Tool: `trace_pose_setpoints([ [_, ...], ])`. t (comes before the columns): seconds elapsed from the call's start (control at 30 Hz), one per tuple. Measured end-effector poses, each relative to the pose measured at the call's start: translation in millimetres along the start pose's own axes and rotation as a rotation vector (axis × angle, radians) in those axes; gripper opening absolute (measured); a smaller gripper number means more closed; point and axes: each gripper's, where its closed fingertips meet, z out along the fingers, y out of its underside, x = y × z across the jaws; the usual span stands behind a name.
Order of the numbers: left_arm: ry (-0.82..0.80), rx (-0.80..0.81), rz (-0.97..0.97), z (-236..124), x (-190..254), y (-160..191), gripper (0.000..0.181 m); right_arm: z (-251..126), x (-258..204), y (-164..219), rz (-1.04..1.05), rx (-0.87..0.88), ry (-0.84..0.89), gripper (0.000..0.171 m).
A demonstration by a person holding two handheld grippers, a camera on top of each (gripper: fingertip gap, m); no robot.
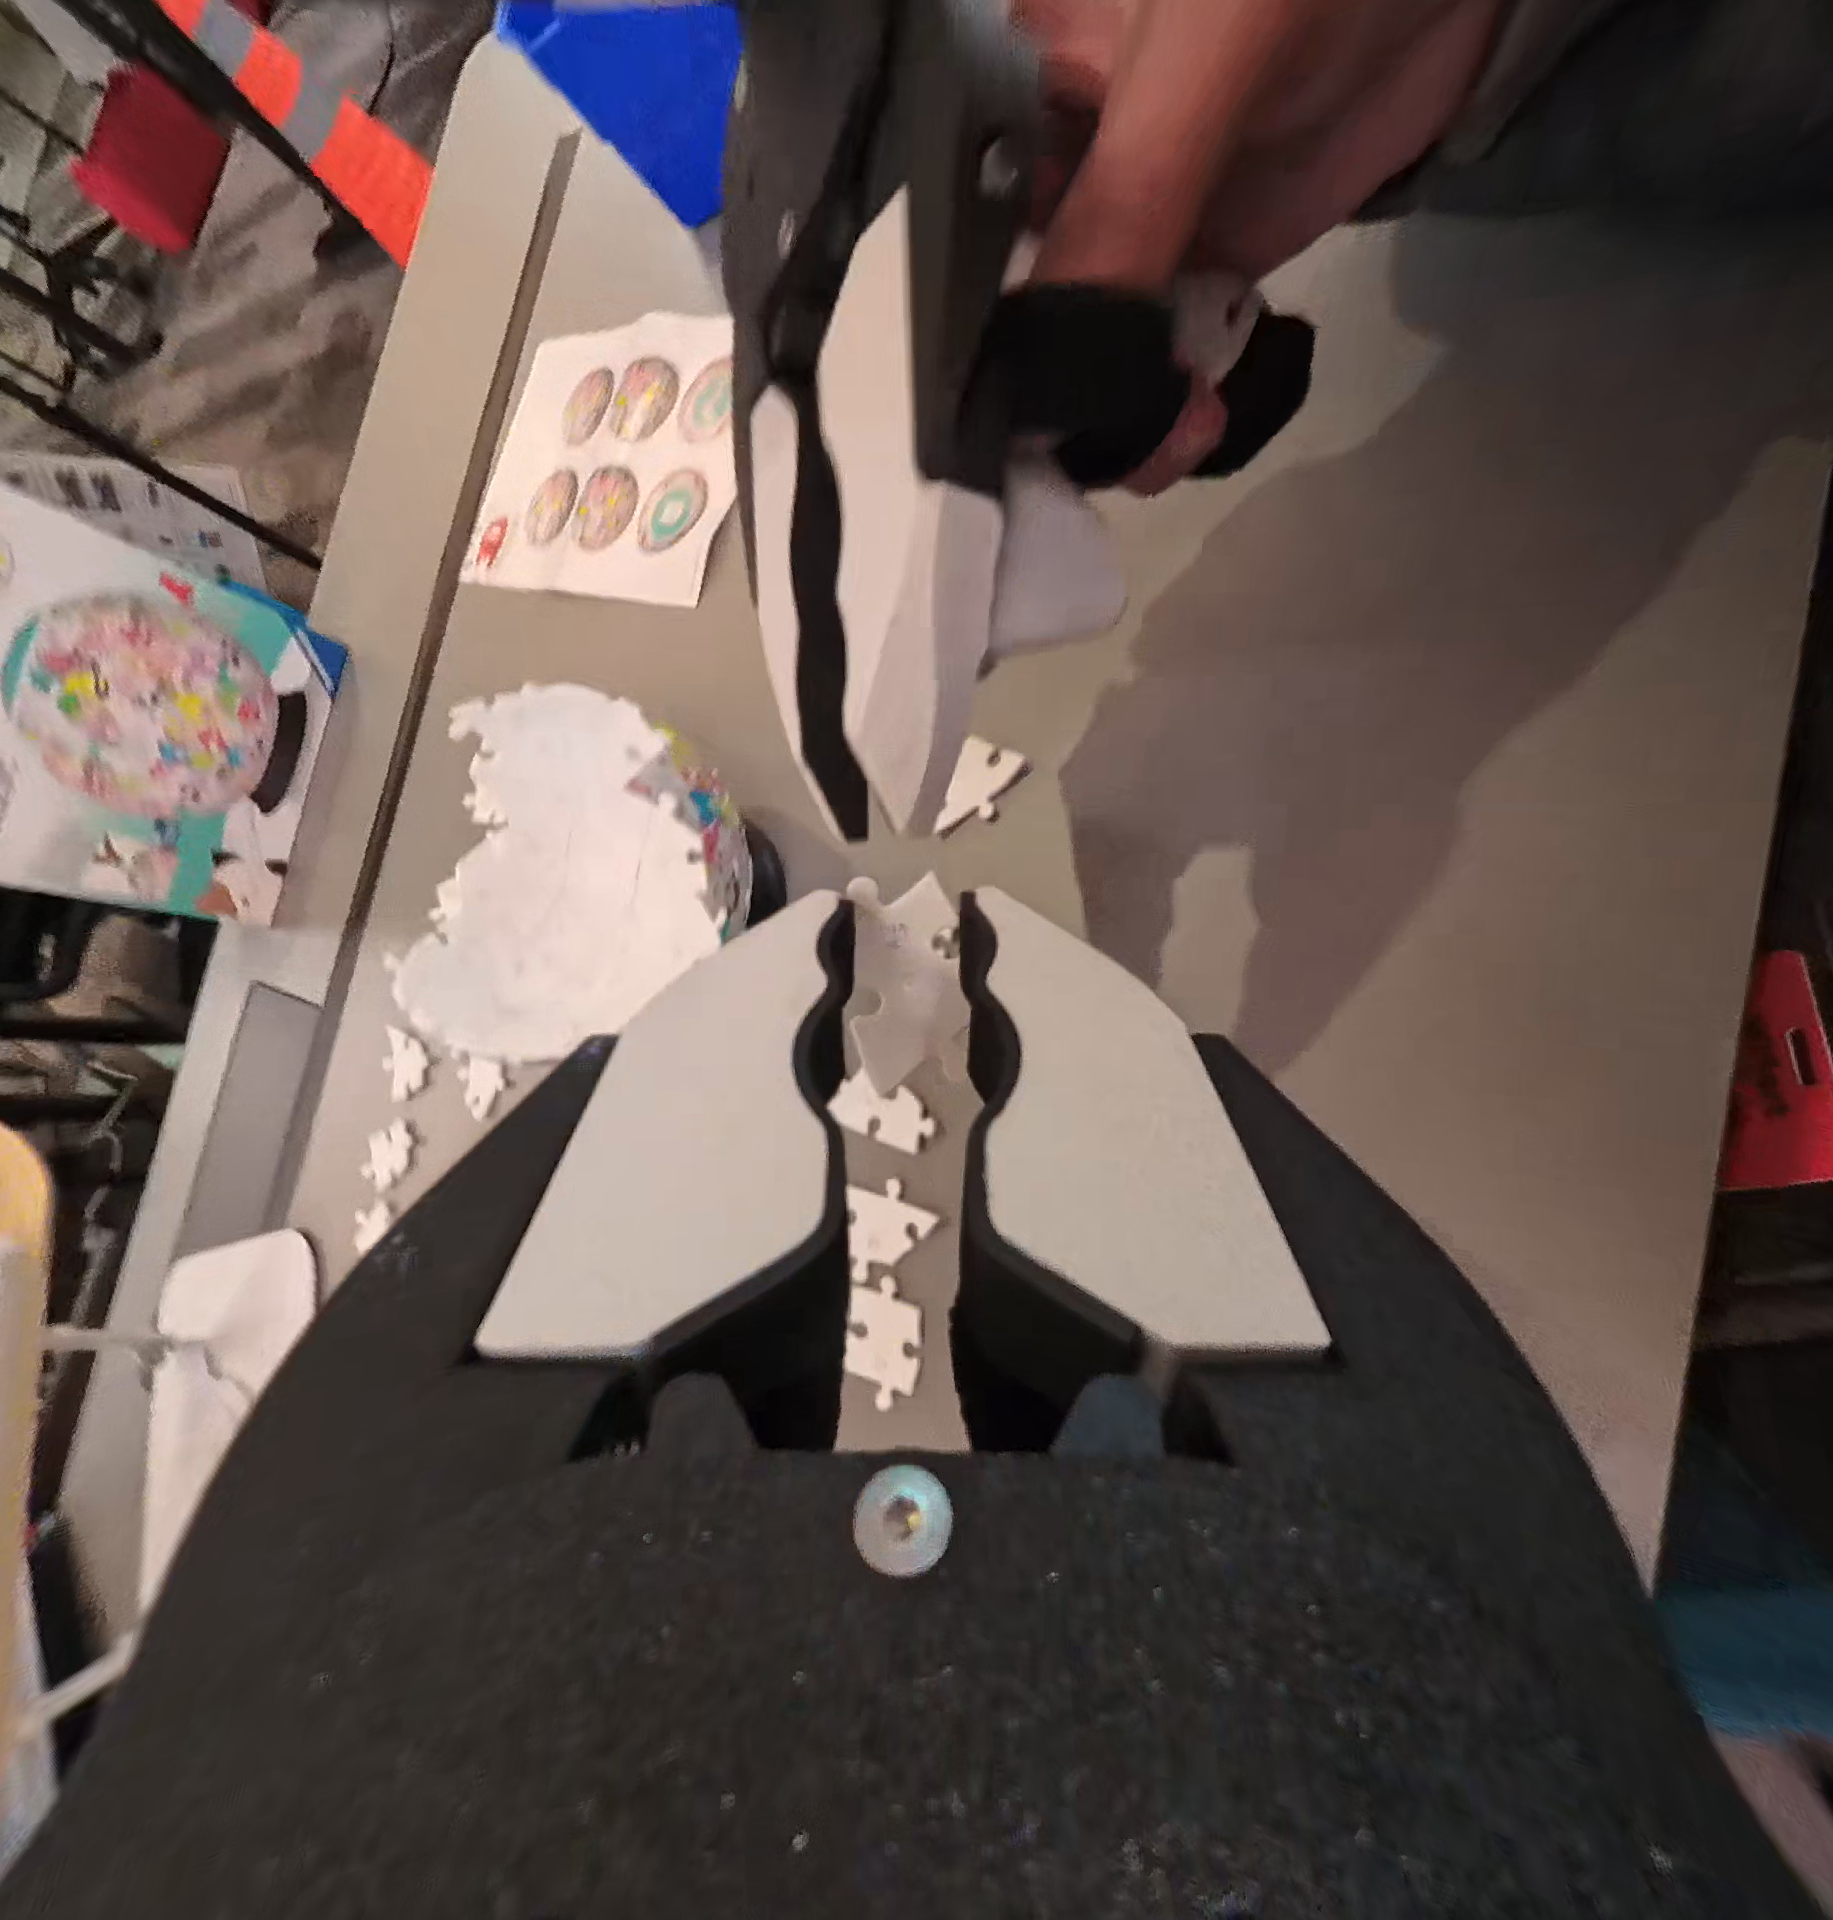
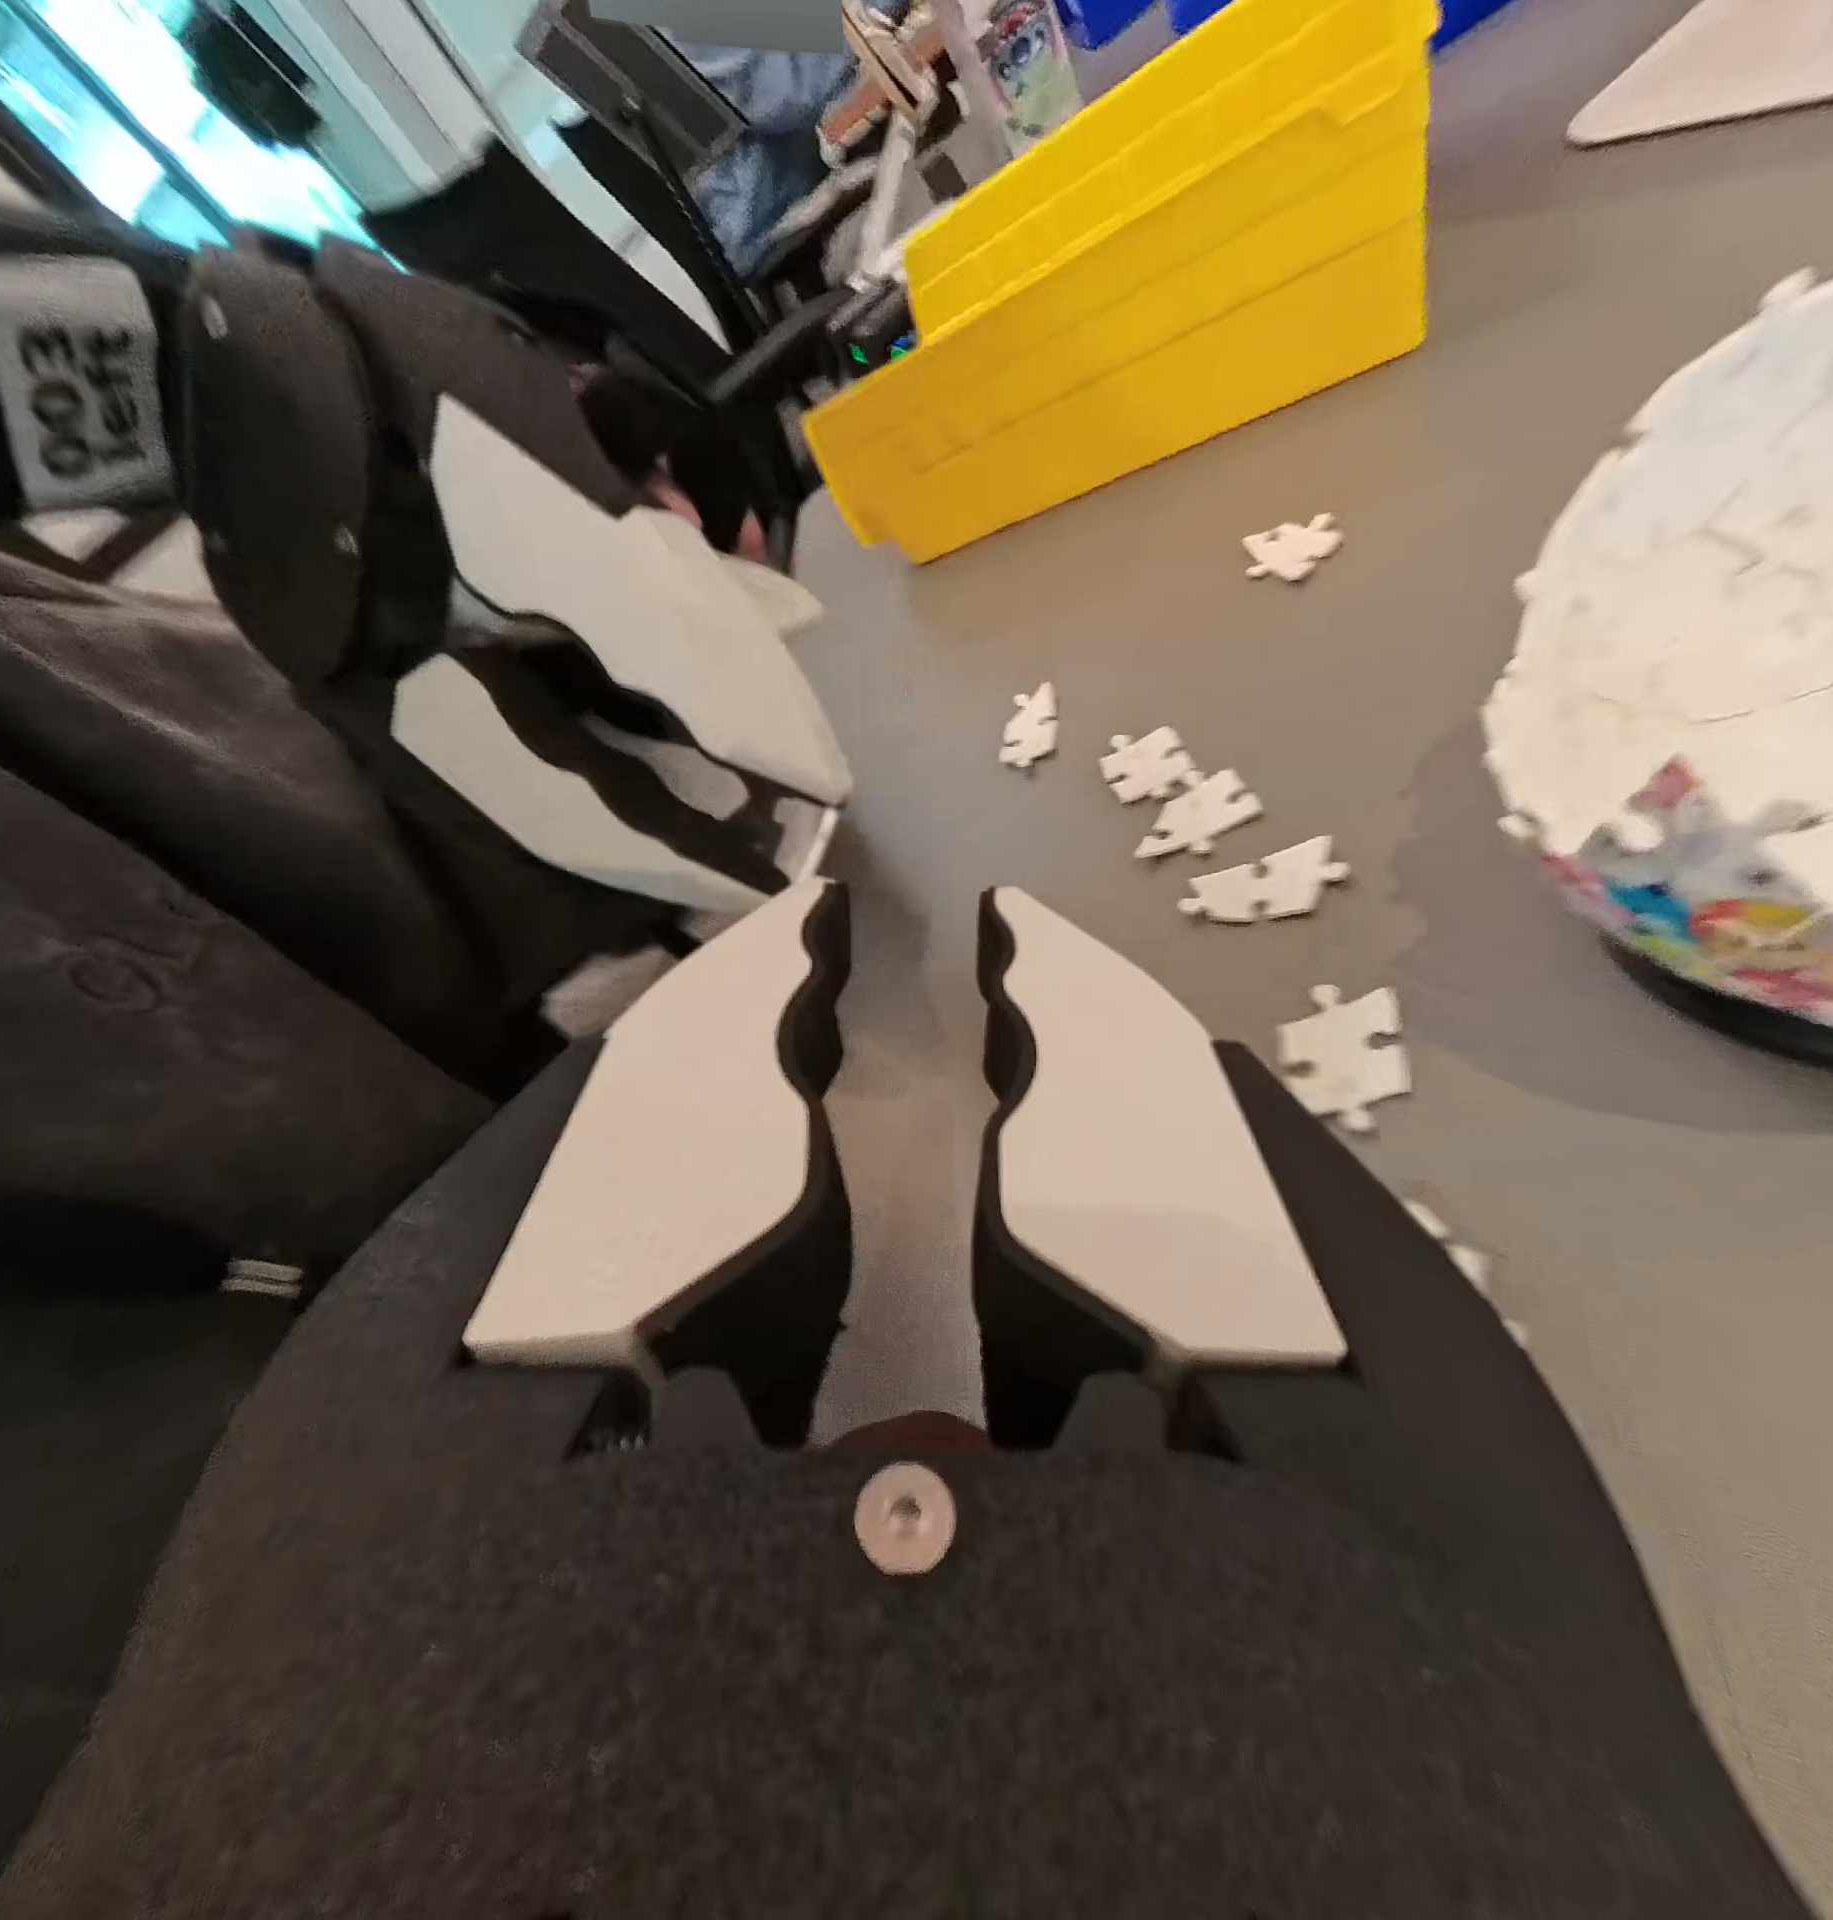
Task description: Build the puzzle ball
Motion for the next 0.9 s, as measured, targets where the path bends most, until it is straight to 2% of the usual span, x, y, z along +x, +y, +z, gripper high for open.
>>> trace_pose_setpoints([
  [0.1,-0.009,-0.021,0.062,5,6,-10,0.019,-4,-21,-2,0.117,0.067,-0.170,0.017],
  [0.17,-0.014,-0.030,0.081,8,8,-13,0.019,-7,-26,-1,0.165,0.076,-0.221,0.014],
  [0.3,-0.013,-0.028,0.084,12,12,-20,0.019,-8,-24,2,0.176,0.069,-0.199,0.003],
  [0.4,-0.032,-0.014,0.029,14,10,-21,0.019,-11,-20,4,0.194,0.048,-0.160,0.002],
  [0.5,-0.102,-0.009,-0.158,13,-4,-11,0.037,-16,-7,3,0.173,0.082,-0.082,0.002],
  [0.67,-0.011,0.233,-0.649,12,-9,-6,0.035,-26,-13,-19,0.054,0.270,-0.097,0.002],
  [0.8,0.079,0.372,-0.839,11,-5,-6,0.024,-19,-25,-19,-0.025,0.301,-0.104,0.002],
  [0.9,0.129,0.405,-0.859,9,1,-6,0.000,-16,-24,-16,-0.042,0.305,-0.085,0.002],
])
